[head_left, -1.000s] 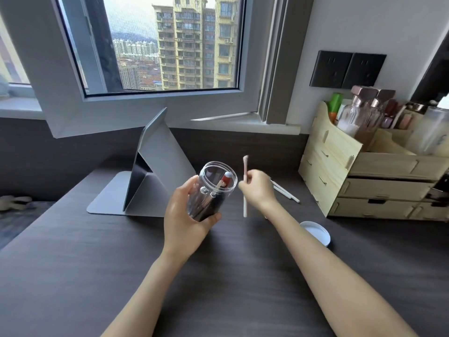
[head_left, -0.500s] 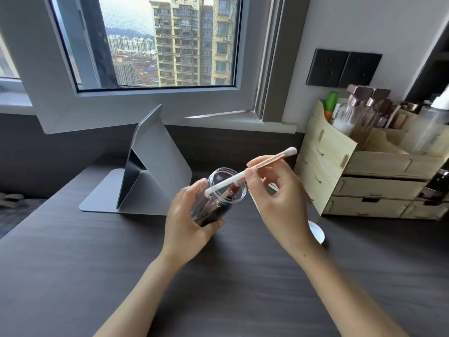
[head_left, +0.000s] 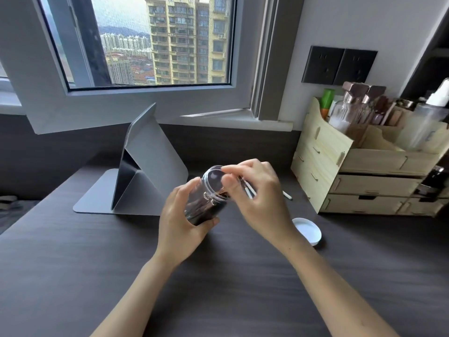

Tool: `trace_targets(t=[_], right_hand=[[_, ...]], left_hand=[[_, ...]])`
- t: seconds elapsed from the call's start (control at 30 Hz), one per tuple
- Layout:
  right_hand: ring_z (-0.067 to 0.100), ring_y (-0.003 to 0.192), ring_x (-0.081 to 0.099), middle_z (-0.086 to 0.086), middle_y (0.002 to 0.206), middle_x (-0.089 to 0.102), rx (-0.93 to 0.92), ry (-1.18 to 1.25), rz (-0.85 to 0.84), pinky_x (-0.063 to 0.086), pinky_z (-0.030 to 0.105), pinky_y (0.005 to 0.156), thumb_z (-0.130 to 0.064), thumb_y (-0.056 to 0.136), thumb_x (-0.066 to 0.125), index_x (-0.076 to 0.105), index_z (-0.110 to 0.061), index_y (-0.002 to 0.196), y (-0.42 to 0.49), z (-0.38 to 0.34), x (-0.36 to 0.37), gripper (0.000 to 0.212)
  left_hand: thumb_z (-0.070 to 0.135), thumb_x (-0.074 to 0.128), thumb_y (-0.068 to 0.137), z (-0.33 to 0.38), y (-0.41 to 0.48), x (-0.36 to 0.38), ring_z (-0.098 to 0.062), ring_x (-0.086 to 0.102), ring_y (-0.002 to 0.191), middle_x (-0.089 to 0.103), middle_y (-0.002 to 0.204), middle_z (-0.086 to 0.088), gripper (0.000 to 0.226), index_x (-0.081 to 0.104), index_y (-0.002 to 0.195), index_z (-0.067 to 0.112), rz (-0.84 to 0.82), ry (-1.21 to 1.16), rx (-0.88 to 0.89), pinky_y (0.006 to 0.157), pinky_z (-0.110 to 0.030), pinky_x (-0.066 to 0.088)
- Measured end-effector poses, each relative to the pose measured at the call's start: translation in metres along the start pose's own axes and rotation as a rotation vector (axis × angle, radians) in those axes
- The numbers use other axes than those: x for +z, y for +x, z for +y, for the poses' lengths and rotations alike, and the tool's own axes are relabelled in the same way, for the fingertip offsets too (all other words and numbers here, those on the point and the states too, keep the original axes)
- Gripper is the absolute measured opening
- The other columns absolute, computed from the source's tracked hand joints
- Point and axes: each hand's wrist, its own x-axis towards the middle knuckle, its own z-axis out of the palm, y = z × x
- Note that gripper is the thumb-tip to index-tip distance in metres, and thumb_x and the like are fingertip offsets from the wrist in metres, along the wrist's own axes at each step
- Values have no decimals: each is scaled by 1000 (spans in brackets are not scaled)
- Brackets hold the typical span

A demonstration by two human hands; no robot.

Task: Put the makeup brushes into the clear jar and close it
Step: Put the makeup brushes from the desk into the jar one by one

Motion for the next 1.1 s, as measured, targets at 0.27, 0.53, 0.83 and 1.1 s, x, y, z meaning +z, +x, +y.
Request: trace_targets(t=[0.27, 0.53, 0.83, 1.1], right_hand=[[33, 80, 61, 12, 75, 71, 427, -261, -13, 44, 35, 70, -15, 86, 54, 71, -7, 75, 12, 101, 23, 22], [35, 114, 56, 17, 116, 65, 434, -723, -399, 47, 35, 85, -19, 92, 55, 64, -3, 109, 35, 129, 64, 25], [22, 68, 63, 7, 76, 67, 302, 79, 8, 49, 31, 64, -7, 83, 56, 66, -13, 85, 45, 70, 18, 11], [11, 66, 58, 1, 80, 67, 118, 580, 217, 45, 20, 59, 3, 83, 58, 45, -25, 93, 24, -4, -29, 33]], left_hand=[[23, 83, 51, -2, 6, -4, -19, 57, 110, 60, 117, 6, 79, 45, 114, 52, 116, -100, -112, 96, -45, 47], [13, 88, 53, -10, 4, -3, -14, 55, 112, 56, 119, 16, 81, 49, 122, 29, 83, -64, -87, 98, -27, 45], [6, 88, 54, -9, 4, -3, 14, 47, 108, 52, 117, 20, 82, 49, 123, 27, 74, -49, -70, 90, -2, 34], [8, 89, 53, -10, 3, 0, 10, 47, 108, 53, 116, 19, 82, 50, 125, 22, 25, 17, 6, 93, -7, 35]])
